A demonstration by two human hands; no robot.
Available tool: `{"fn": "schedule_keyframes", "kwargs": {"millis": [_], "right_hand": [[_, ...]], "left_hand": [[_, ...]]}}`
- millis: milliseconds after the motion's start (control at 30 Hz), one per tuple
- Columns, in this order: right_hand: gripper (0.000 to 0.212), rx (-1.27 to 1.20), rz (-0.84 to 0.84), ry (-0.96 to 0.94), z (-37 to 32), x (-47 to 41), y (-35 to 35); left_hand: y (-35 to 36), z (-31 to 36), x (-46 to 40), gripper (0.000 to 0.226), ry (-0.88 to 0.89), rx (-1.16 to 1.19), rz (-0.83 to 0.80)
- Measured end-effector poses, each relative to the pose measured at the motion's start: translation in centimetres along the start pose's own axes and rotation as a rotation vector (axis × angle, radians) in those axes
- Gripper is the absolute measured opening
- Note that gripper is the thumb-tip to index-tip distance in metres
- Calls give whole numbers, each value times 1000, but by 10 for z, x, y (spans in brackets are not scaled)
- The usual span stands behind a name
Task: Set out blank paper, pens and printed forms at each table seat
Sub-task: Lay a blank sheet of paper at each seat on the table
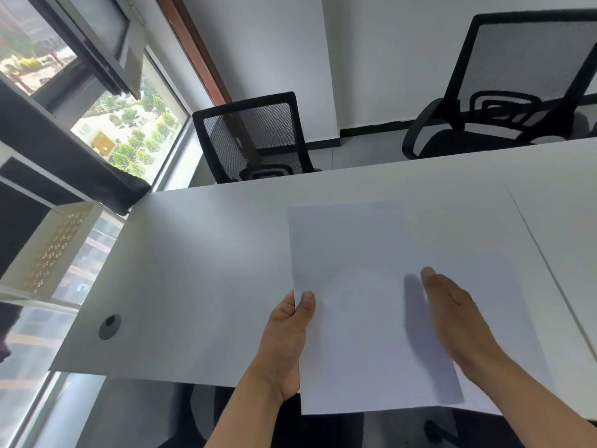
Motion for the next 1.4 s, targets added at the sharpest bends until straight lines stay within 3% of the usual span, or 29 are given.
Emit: {"fn": "schedule_keyframes", "kwargs": {"millis": [67,100,133,167,400,767,1233,1400], "right_hand": [[62,48,-25,-42,-8,1,12],[45,67,-29,-64,-15,5,16],[56,88,-16,-69,-20,8,21],[50,90,-10,-72,-24,11,23],[30,-16,70,-107,-28,30,40],[27,-5,74,-134,-41,60,93],[46,-9,82,-76,-42,78,156],[52,-117,85,-53,-47,83,177]], "left_hand": [[-7,6,4,31,11,5,12],[-10,9,6,31,18,7,18],[-15,12,10,31,25,7,22],[-18,14,12,32,31,6,25],[-40,28,27,33,43,15,7],[-101,40,39,35,49,20,3],[-175,48,31,39,16,6,2],[-199,54,27,40,9,10,-8]]}}
Point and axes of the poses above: each hand's wrist, its own x-axis away from the middle knuckle, its own y-axis out of the palm, z = x × y, the point moved 4 cm from there along -x, towards the middle knuckle, and after that the axes turned 5 degrees about x, right-handed, at the moved point
